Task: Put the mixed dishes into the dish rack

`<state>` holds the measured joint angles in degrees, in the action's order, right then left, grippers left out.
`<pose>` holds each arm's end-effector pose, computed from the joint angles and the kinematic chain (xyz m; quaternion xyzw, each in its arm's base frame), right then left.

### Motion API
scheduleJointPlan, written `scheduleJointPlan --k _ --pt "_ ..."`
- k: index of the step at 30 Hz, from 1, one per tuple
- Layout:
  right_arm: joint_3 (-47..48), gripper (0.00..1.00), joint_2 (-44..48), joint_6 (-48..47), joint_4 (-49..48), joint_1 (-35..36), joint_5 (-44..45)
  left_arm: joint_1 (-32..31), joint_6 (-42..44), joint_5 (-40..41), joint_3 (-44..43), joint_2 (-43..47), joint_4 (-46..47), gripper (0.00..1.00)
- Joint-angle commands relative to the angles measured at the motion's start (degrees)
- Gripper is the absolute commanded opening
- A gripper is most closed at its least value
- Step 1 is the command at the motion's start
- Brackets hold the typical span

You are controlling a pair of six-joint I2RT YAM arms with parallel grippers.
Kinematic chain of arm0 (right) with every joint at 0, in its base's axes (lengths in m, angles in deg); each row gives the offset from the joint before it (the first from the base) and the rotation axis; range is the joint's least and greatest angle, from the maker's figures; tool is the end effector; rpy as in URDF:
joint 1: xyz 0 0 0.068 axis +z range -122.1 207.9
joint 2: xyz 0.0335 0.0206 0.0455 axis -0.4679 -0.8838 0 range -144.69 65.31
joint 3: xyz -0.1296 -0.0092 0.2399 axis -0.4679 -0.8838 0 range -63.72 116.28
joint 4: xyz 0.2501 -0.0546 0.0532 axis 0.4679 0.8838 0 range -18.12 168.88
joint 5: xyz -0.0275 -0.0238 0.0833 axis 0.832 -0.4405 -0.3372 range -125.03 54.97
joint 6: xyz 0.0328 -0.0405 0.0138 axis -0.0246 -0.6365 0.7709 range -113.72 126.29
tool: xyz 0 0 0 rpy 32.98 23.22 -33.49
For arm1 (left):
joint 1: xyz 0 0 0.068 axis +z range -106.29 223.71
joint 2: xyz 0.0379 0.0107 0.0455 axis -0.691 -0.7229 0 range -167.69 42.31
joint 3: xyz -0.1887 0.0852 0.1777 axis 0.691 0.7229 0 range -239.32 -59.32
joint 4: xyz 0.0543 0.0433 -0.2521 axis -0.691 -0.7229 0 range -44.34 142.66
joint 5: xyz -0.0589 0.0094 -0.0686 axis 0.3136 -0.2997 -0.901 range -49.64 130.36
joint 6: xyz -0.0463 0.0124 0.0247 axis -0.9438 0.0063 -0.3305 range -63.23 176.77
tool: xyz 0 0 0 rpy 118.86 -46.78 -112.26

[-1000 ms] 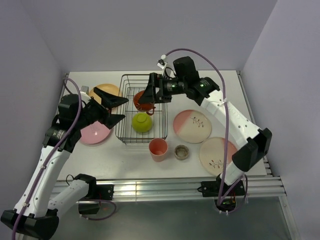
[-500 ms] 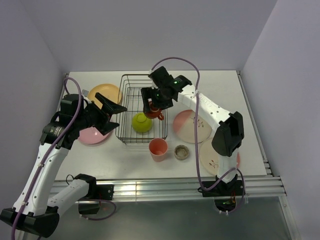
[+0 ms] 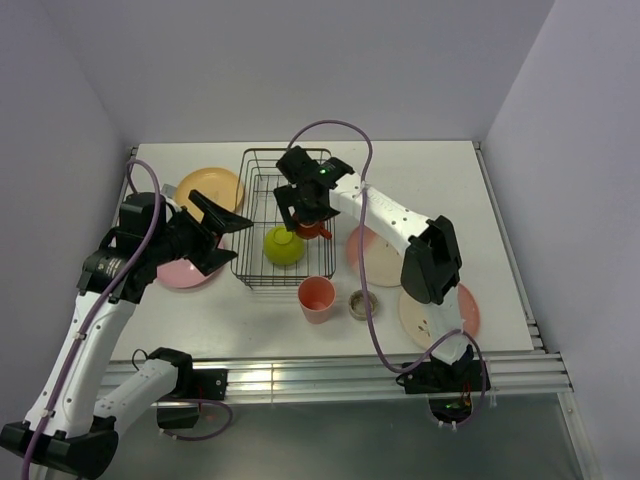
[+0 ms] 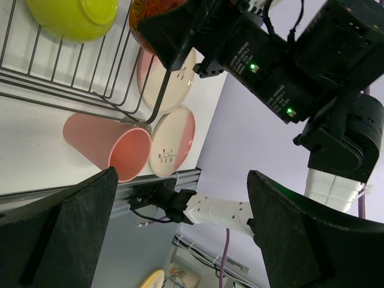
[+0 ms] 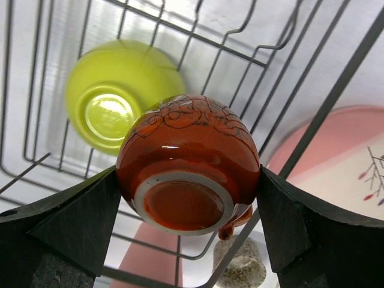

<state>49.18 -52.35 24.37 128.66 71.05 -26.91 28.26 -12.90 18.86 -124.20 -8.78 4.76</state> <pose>0.3272 0.2998 0.2908 -0.1928 0.9476 0.0659 0.2460 0.1571 -0.0569 0.3755 -0.3177 0.8124 -0.4328 0.2277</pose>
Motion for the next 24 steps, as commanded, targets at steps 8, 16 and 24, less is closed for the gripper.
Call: scheduleJointPlan --k 8,16,24 --pt "3.7 0.0 -4.7 -1.0 1.9 2.7 10.1 0.1 -0.3 0.3 0.2 1.5 0.3 0.94" --pt "3.6 0.0 -7.8 0.1 2.7 4.4 11.5 0.1 -0.5 0.8 -0.1 2.7 -1.3 0.94" --pt "0.5 0.0 -7.8 0.1 -0.3 4.6 12.1 0.1 -0.6 0.5 -0.2 3.0 -1.8 0.94"
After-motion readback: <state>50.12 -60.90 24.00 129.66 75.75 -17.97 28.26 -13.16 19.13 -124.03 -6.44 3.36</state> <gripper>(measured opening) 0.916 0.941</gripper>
